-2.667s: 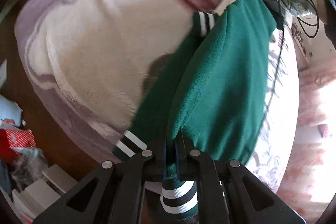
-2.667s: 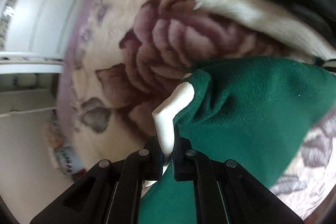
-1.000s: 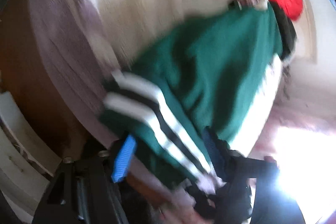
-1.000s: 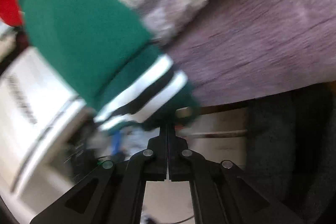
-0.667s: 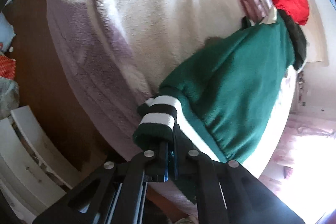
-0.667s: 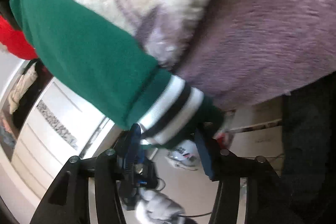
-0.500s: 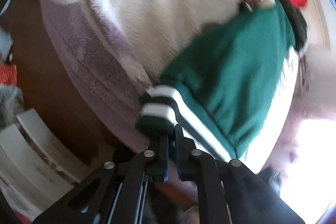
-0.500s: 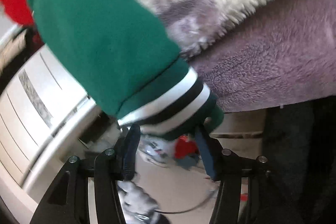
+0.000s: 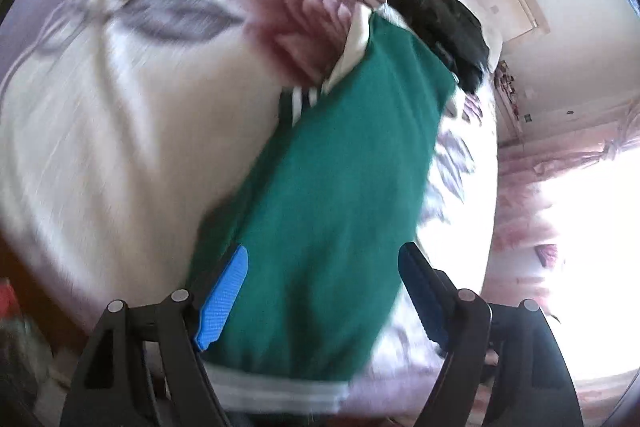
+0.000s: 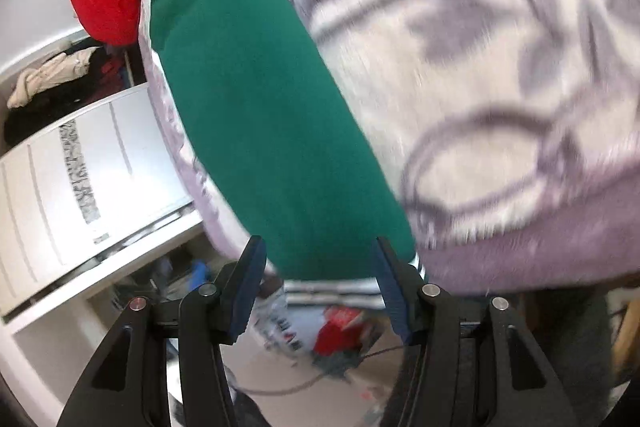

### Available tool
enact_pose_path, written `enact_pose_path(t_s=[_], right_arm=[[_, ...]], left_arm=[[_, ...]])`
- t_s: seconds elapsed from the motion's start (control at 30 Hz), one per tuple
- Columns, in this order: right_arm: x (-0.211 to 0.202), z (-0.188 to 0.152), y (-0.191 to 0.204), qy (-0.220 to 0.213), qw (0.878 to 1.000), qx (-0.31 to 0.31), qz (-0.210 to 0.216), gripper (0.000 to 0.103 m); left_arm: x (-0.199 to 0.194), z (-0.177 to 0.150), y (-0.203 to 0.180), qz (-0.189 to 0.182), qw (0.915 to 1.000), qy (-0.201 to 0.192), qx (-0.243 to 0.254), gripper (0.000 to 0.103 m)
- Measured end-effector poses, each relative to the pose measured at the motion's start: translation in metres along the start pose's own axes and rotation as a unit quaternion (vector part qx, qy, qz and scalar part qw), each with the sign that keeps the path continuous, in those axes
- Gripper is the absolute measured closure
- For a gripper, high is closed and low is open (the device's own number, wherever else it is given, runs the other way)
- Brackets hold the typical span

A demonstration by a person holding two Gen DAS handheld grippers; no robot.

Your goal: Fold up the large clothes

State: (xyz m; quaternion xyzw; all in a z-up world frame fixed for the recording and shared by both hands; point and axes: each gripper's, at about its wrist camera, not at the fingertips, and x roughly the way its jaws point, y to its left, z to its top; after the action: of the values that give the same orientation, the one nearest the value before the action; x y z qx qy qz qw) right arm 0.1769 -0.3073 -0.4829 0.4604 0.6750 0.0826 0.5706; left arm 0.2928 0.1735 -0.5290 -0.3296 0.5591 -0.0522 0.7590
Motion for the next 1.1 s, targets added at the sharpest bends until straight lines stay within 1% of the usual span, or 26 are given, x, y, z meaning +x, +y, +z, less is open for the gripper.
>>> enact_pose_path(t_s=[0.13,0.17,0.23,0.27,0.3,0.37,0.4,0.47,0.5,0.53,0.57,0.6,0.63,0.67,0.7,0.73,0.77,0.8,0.83,0.87,0.9,0.97,1.0,1.03,1.07,1.1], right_arm=[[-0.030,0.046,0.043,-0.033,0.998,-0.026,-0.037,0.046],[-0.026,0.051,0.052,-0.042,0.997,-0.027,-0.051,0.046],[-0.010,0.050,0.063,-0.050,0.996,-0.024,-0.068,0.046],[-0.003,0.050,0.066,-0.052,0.996,-0.019,-0.070,0.046],[0.005,0.052,0.069,-0.050,0.996,-0.015,-0.074,0.046],[0.028,0.041,0.067,-0.048,0.996,0.000,-0.080,0.046],[0.035,0.034,0.068,-0.049,0.996,0.010,-0.079,0.046],[0.057,0.034,0.063,-0.050,0.995,0.036,-0.079,0.046],[0.064,0.036,0.061,-0.053,0.994,0.051,-0.077,0.046],[0.069,0.037,0.059,-0.056,0.994,0.064,-0.075,0.046],[0.074,0.038,0.056,-0.059,0.992,0.079,-0.075,0.046],[0.079,0.039,0.053,-0.060,0.991,0.089,-0.076,0.046],[0.082,0.040,0.051,-0.063,0.990,0.102,-0.075,0.046],[0.084,0.041,0.050,-0.065,0.989,0.108,-0.073,0.046],[0.085,0.042,0.050,-0.065,0.989,0.112,-0.072,0.046],[0.086,0.043,0.051,-0.067,0.988,0.114,-0.074,0.046],[0.085,0.044,0.053,-0.069,0.988,0.115,-0.077,0.046],[0.084,0.045,0.054,-0.071,0.987,0.116,-0.079,0.046],[0.082,0.046,0.057,-0.073,0.987,0.118,-0.080,0.046],[0.079,0.048,0.060,-0.076,0.987,0.119,-0.079,0.046],[0.077,0.050,0.062,-0.078,0.987,0.120,-0.078,0.046],[0.069,0.053,0.071,-0.085,0.987,0.114,-0.076,0.046],[0.066,0.055,0.075,-0.089,0.987,0.109,-0.075,0.046],[0.064,0.058,0.077,-0.094,0.988,0.101,-0.074,0.046],[0.060,0.060,0.084,-0.101,0.988,0.090,-0.073,0.046],[0.056,0.063,0.089,-0.107,0.988,0.083,-0.072,0.046]], left_arm=[[0.071,0.065,-0.001,0.006,0.9989,0.020,0.042,0.027],[0.089,0.078,0.000,0.021,0.9977,0.028,0.059,0.027],[0.117,0.094,0.004,0.028,0.9946,0.055,0.084,0.027],[0.134,0.103,0.007,0.018,0.9930,0.075,0.089,0.027],[0.144,0.107,0.009,-0.006,0.9919,0.088,0.092,0.027],[0.161,0.110,0.010,-0.037,0.9890,0.104,0.098,0.024],[0.169,0.110,0.006,-0.066,0.9862,0.102,0.113,0.027],[0.168,0.104,-0.003,-0.101,0.9819,0.068,0.145,0.057],[0.168,0.102,-0.006,-0.111,0.9798,0.066,0.153,0.071],[0.163,0.099,-0.010,-0.132,0.9769,0.061,0.157,0.077],[0.159,0.099,-0.010,-0.168,0.9727,0.064,0.146,0.078],[0.156,0.100,-0.007,-0.234,0.9627,0.077,0.111,0.079],[0.155,0.099,-0.003,-0.282,0.9525,0.086,0.075,0.079],[0.158,0.098,0.002,-0.312,0.9439,0.096,0.046,0.079],[0.164,0.097,0.007,-0.330,0.9374,0.108,0.028,0.079],[0.176,0.097,0.019,-0.331,0.9355,0.123,0.002,0.079],[0.193,0.099,0.037,-0.305,0.9423,0.135,-0.027,0.079],[0.204,0.101,0.052,-0.293,0.9439,0.145,-0.049,0.078],[0.218,0.102,0.071,-0.292,0.9386,0.164,-0.084,0.076],[0.220,0.104,0.074,-0.296,0.9354,0.175,-0.084,0.075],[0.215,0.107,0.066,-0.291,0.9370,0.184,-0.061,0.073],[0.203,0.110,0.049,-0.276,0.9381,0.208,-0.027,0.063],[0.198,0.112,0.043,-0.261,0.9412,0.213,-0.016,0.046],[0.191,0.114,0.038,-0.249,0.9448,0.213,-0.007,0.019],[0.185,0.115,0.036,-0.241,0.9490,0.203,-0.001,0.013],[0.183,0.115,0.035,-0.239,0.9516,0.194,0.001,0.013]])
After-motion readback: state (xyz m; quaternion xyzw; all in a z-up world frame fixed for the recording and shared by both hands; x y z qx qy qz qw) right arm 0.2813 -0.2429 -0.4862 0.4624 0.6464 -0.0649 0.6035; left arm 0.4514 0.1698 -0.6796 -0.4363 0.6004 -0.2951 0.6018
